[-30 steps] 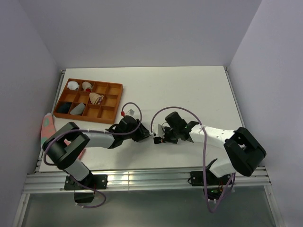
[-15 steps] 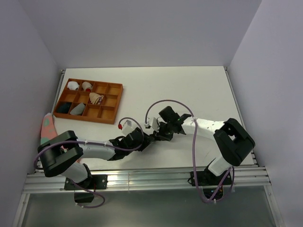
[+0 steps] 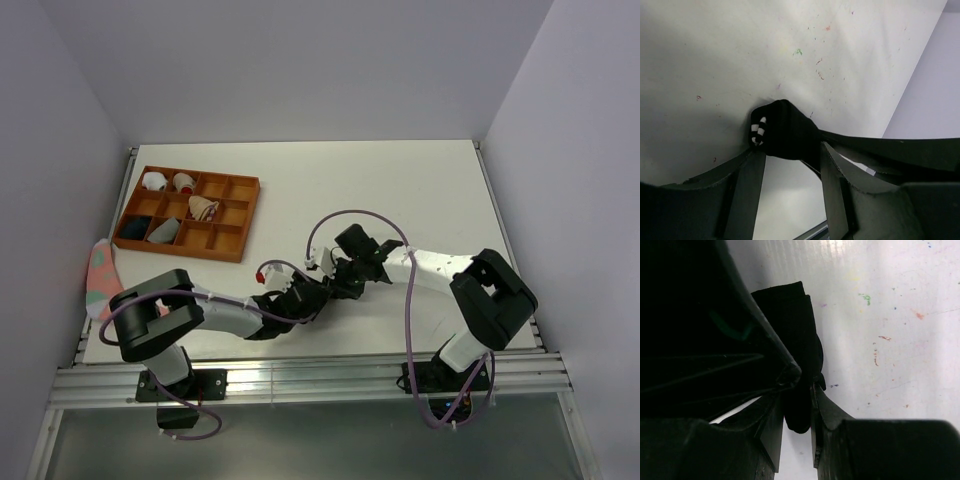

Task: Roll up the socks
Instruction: Pick up the sock at the center of the board.

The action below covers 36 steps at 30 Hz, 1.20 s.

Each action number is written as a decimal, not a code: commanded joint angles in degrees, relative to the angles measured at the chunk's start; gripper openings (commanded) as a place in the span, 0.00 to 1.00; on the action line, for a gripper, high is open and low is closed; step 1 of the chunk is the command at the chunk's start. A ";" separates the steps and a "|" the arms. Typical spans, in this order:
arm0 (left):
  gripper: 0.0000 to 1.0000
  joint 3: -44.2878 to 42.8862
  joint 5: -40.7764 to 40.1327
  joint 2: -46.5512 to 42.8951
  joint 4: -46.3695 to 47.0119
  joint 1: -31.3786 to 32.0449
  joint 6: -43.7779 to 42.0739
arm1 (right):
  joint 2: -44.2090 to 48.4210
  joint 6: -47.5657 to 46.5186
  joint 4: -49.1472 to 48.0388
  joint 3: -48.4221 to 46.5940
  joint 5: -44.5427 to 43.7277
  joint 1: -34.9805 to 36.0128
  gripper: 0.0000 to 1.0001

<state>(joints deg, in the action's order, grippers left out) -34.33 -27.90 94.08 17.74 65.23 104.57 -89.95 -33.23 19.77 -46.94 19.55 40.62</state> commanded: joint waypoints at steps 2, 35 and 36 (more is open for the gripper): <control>0.53 -1.79 -3.91 2.33 -2.88 1.65 8.36 | -1.63 1.50 6.59 0.80 3.91 0.42 0.11; 0.00 -6.54 -2.86 10.51 -6.31 3.85 10.74 | 8.92 -2.28 9.59 2.47 11.39 0.25 0.30; 0.00 -6.46 -2.86 10.51 -5.96 3.85 10.04 | 9.18 -2.19 9.41 2.38 10.26 0.34 0.36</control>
<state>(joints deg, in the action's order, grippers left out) -40.49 -30.65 101.97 17.43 69.36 114.74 -84.58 -35.86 28.27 -44.56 23.18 39.44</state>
